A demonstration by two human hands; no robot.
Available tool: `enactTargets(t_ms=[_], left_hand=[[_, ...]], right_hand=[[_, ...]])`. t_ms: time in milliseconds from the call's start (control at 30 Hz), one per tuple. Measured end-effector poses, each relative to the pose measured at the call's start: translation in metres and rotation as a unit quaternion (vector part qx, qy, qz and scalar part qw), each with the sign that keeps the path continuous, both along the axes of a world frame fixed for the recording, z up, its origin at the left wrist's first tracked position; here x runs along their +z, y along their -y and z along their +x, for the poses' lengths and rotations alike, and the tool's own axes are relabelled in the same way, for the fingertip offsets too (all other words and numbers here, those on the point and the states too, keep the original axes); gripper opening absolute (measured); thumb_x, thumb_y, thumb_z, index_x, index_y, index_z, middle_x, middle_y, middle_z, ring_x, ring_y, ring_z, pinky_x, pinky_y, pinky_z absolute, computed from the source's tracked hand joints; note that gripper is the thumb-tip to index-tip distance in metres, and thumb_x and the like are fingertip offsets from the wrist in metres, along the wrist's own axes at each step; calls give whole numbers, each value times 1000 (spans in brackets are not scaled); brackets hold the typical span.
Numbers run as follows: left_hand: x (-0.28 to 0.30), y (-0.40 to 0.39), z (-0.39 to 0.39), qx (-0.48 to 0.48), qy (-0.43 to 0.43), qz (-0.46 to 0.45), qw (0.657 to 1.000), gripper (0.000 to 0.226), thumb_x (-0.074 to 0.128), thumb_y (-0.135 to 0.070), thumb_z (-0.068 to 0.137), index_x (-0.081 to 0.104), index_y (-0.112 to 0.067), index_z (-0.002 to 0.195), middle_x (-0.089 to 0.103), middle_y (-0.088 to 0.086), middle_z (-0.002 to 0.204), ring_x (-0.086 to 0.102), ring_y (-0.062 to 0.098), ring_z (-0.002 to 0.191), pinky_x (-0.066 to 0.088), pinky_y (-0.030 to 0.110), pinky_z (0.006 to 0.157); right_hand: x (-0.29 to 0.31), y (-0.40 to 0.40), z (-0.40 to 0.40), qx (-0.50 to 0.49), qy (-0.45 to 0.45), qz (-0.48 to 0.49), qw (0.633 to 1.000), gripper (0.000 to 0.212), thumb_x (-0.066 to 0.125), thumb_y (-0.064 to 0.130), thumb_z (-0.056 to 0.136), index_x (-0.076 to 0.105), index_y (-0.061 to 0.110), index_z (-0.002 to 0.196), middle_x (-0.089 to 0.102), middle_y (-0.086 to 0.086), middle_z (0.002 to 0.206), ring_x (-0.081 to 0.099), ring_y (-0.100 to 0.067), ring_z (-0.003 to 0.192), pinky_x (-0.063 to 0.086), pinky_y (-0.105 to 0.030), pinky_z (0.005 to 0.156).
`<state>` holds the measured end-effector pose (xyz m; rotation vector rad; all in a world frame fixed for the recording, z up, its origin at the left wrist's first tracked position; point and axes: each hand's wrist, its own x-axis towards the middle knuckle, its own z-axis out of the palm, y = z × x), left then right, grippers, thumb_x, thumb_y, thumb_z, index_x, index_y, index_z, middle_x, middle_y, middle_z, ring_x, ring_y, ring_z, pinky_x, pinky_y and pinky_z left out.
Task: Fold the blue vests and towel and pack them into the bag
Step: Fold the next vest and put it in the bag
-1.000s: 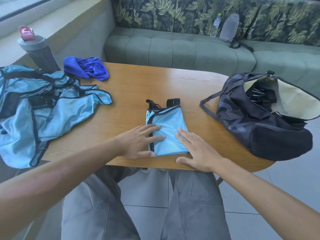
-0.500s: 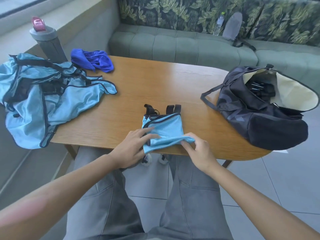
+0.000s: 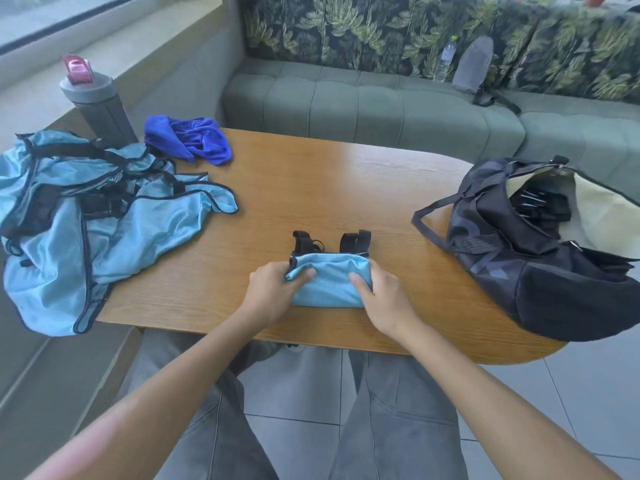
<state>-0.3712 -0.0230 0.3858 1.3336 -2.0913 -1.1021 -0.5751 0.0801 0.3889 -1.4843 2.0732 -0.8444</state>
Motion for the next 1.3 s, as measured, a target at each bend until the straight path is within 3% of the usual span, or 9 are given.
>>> enactTargets(t_ms=[133,333,667,867,967,1067,1133,1233,1300], left_hand=[[3,10,-15,62,20,-12,998,58,70,-55,90,40,-17,58,40,-4,51,34,14,48,27,30,48],[4,10,-19,7,77,-167,983,20,61,-43,99,49,-28,93,57,-8,67,55,13,62,40,33,53],[-6,20,-32,95,82,-112,986,52,55,-59,96,51,-14,70,55,3,61,55,26,60,32,34,51],[-5,20,-47,83,214,-248,941,37,51,-49,102,43,-16,88,51,0,63,46,27,49,22,29,45],[-10,21,-53,70,246,-352,900,24,70,-31,95,50,-18,94,49,-1,71,35,20,43,25,27,43],[-18,31,-54,-51,227,-498,836,30,59,0,86,58,-14,113,61,9,115,62,32,98,47,40,78],[-22,39,-52,-205,176,-501,822,38,49,-4,94,59,-5,130,58,13,136,50,36,134,44,45,101],[-24,50,-47,-278,207,-401,848,58,32,-38,109,37,-4,155,39,9,161,29,24,153,28,41,121],[-22,56,-44,-270,265,-339,861,69,19,-52,108,15,-11,163,15,1,169,4,16,158,10,37,128]], right_hand=[[0,18,1,-42,-37,4,998,17,45,33,105,46,18,96,56,4,90,56,-17,82,49,-39,73],[-5,24,8,-37,-126,-8,991,17,37,36,107,42,21,113,54,5,111,58,-23,86,51,-44,77],[-4,33,6,-116,-105,-5,988,26,38,35,106,43,15,90,53,1,85,55,-25,78,43,-39,66],[-1,49,2,-78,-221,32,972,21,32,35,109,40,16,112,62,-5,91,60,-34,74,43,-38,59],[-5,53,2,-85,-307,69,945,27,28,36,109,43,16,122,63,-6,91,64,-32,76,39,-36,58],[-11,53,3,-105,-362,44,925,22,39,28,105,54,16,117,58,-8,98,54,-28,83,40,-40,67],[-16,53,-1,-96,-376,30,921,30,41,27,104,57,16,126,57,-11,114,53,-30,98,43,-42,80],[-19,53,-14,-50,-311,100,944,59,19,45,108,20,18,161,18,-16,166,20,-35,150,24,-46,120],[-23,54,-21,-20,-283,133,950,64,5,50,105,-6,23,162,-14,-12,168,-13,-31,155,1,-45,126]])
